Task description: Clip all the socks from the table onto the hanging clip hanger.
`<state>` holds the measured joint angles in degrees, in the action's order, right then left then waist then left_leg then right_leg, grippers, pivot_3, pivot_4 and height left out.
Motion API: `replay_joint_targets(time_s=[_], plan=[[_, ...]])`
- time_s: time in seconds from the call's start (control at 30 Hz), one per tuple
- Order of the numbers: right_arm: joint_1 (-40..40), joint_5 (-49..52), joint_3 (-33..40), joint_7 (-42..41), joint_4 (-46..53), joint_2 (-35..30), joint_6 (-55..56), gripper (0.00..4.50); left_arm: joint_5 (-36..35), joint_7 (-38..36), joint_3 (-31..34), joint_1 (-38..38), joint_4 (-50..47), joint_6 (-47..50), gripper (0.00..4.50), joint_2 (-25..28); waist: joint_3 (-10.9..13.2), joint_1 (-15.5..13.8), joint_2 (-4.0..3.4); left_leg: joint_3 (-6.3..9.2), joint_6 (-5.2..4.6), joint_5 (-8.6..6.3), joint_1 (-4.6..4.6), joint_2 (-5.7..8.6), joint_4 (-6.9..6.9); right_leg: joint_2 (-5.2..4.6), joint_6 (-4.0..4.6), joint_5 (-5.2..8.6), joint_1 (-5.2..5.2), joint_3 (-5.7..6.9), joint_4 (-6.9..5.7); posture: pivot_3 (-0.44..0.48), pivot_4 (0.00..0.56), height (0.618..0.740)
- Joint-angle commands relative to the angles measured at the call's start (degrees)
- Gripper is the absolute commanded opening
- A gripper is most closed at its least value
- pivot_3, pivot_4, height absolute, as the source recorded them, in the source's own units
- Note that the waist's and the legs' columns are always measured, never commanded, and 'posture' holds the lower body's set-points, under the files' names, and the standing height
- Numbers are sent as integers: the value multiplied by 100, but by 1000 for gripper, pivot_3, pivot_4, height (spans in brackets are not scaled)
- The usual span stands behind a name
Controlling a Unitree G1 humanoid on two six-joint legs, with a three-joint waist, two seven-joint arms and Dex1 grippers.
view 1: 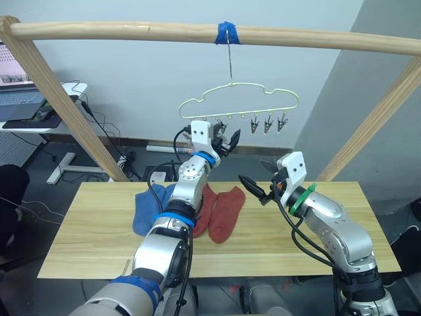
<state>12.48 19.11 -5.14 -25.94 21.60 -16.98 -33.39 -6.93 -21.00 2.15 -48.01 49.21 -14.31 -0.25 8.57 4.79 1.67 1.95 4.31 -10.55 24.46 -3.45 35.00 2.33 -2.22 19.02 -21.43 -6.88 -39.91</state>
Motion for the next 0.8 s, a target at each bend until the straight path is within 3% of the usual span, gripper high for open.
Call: replay_joint_targets(time_s=[0.03,0.8], plan=[[62,69,43,20,262,23,41,4500,-126,-124,72,-135,-137,-115,3401,-59,0,4,0,0,0,0,0,0,0,0,0,0,0,0,0,-88,122,740],[34,53,-17,31,272,50,39,4500,93,345,149,-403,298,-211,3401,102,0,7,0,1,0,0,0,0,0,0,0,0,0,1,-1,-88,124,740]])
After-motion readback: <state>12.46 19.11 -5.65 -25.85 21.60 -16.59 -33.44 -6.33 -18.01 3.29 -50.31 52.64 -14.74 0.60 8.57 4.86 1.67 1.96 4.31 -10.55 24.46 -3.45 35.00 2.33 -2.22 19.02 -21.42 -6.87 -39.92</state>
